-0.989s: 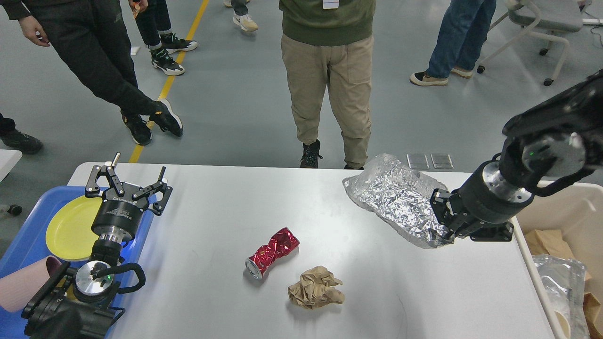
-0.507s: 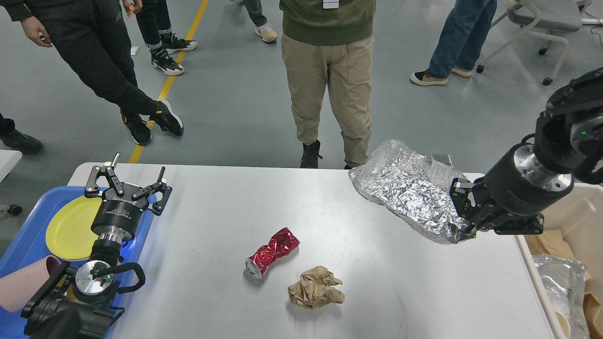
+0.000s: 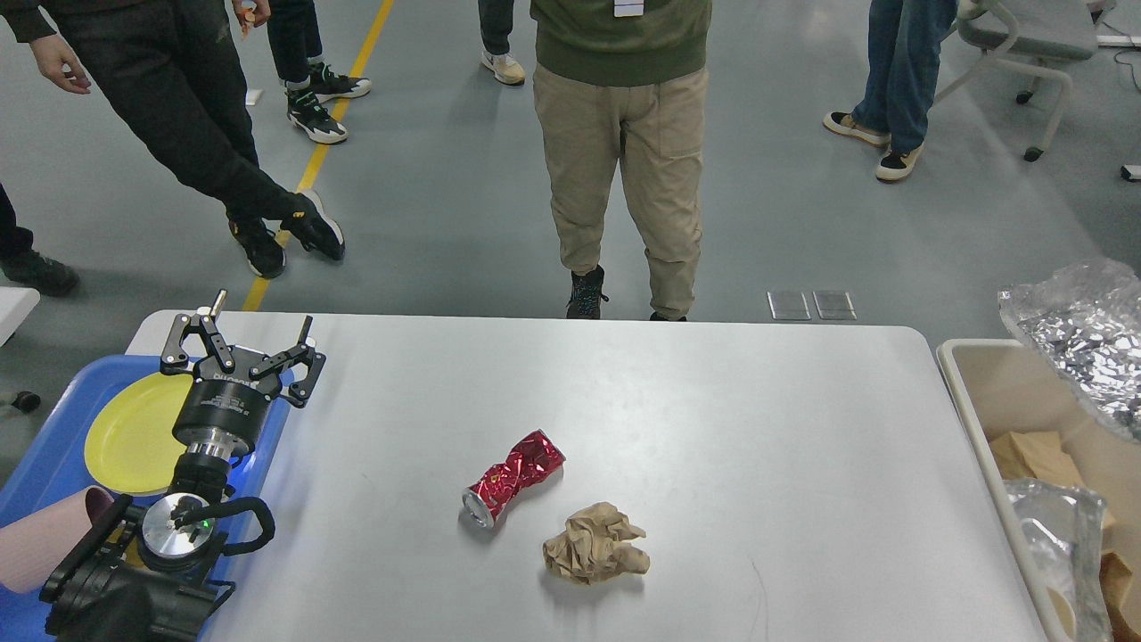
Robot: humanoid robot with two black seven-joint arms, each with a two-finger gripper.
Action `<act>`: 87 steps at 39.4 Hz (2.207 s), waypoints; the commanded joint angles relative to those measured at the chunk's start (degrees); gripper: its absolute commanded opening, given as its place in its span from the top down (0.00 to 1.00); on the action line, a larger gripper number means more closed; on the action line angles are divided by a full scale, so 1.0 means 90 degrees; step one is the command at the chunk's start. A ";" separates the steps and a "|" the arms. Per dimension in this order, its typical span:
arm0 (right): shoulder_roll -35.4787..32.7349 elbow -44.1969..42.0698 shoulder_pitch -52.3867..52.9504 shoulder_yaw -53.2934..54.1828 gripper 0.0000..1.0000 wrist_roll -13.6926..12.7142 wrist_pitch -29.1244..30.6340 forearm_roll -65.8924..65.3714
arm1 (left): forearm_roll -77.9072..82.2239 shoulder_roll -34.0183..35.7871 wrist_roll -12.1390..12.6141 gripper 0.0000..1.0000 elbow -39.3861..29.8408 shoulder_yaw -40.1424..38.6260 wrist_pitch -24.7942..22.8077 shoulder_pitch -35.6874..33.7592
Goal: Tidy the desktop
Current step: 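Carry the foil ball over the beige bin and release it, then swing the right gripper back over the table toward the beige paper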
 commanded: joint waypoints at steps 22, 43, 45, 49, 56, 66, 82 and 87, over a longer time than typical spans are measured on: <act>0.2200 -0.6988 -0.8409 0.3874 1.00 -0.0059 -0.2628 0.0093 | 0.0000 0.0002 -0.0005 0.04 0.0000 0.0000 -0.0001 0.0001; 0.2581 -0.7076 -0.8859 0.3884 1.00 -0.0108 -0.2784 0.0084 | 0.0000 -0.0007 0.0004 0.04 0.0000 0.0000 -0.0001 0.0001; 0.2552 -0.7076 -0.8859 0.3884 0.86 -0.0099 -0.2794 0.0084 | 0.0000 0.0002 -0.0005 0.04 0.0000 0.0000 -0.0001 0.0001; 0.2552 -0.7076 -0.8859 0.3845 0.19 -0.0089 -0.2871 0.0074 | 0.0000 0.0002 -0.0005 0.04 0.0000 0.0000 -0.0001 0.0001; 0.2522 -0.6998 -0.8859 0.3864 0.00 -0.0069 -0.2940 0.0045 | 0.0000 -0.0007 0.0004 0.04 0.0000 0.0000 -0.0001 0.0001; 0.2337 -0.6804 -0.8752 0.3884 0.00 -0.0069 -0.2891 0.0025 | 0.0000 0.0002 -0.0005 0.04 0.0000 0.0000 -0.0001 0.0001; 0.0785 -0.4002 -0.5873 0.3650 0.00 -0.0099 -0.1867 -0.0862 | 0.0000 0.0002 -0.0005 0.04 0.0000 0.0000 -0.0001 0.0001; 0.0355 -0.3114 -0.4692 0.3396 0.00 -0.0118 -0.1311 -0.1342 | 0.0000 0.0002 0.0004 0.04 0.0000 0.0000 -0.0001 0.0001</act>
